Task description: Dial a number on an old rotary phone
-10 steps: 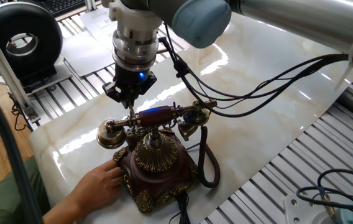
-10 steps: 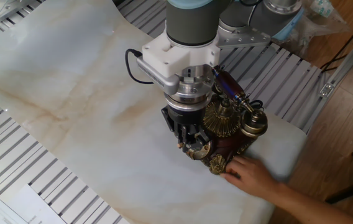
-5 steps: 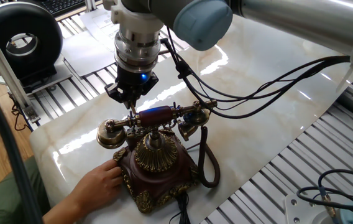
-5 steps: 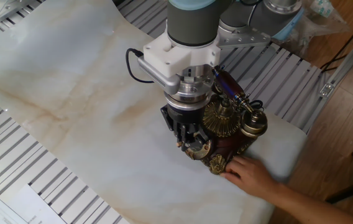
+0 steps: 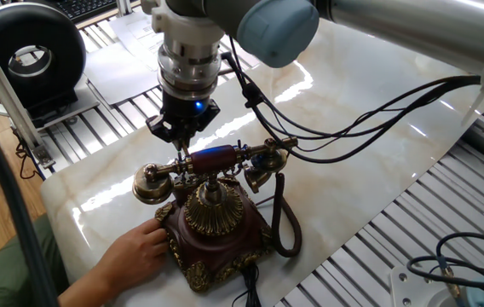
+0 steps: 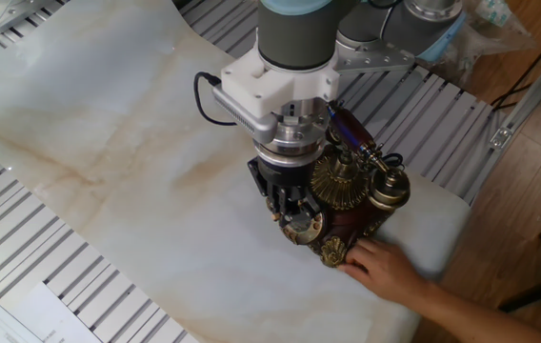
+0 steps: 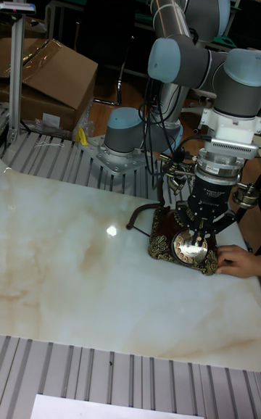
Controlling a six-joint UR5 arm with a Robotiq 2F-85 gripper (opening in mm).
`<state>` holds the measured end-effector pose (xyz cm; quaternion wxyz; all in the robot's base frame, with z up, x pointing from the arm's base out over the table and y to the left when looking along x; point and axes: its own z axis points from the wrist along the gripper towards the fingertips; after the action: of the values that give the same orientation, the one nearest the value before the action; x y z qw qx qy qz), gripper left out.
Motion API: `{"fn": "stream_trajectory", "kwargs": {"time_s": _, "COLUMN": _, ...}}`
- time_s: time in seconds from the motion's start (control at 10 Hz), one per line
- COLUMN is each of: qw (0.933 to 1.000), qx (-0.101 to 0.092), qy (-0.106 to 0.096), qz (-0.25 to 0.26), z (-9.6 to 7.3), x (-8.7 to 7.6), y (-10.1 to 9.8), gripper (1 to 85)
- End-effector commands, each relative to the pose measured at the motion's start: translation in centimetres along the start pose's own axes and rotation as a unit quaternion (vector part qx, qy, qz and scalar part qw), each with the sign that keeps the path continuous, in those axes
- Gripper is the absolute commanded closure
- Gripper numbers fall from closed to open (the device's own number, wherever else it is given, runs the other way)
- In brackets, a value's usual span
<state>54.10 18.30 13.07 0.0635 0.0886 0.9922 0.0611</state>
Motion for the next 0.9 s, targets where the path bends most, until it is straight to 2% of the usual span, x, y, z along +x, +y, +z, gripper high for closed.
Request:
{"fn": "stream_trajectory", "kwargs": {"time_s": 0.0, "qw": 0.9999, "qx": -0.007, "qy": -0.001, "qz": 0.009, "z": 0.1, "x": 0.3, "y": 0.4, "gripper": 84.3}}
{"fn": "stream_trajectory", "kwargs": {"time_s": 0.2, "qw": 0.9997, "qx": -0.016, "qy": -0.003, "qz": 0.018, "z": 0.4, "x": 0.3, "y": 1.2, "gripper": 84.3}}
{"fn": "stream_trajectory", "kwargs": {"time_s": 0.5, "qw": 0.9997, "qx": -0.007, "qy": -0.013, "qz": 0.019, "z": 1.5, "x": 0.1, "y": 0.7, "gripper": 84.3}}
{"fn": "stream_trajectory", "kwargs": {"time_s": 0.8, "qw": 0.9992, "qx": 0.017, "qy": -0.006, "qz": 0.036, "z": 1.3, "x": 0.0, "y": 1.0, "gripper": 84.3}}
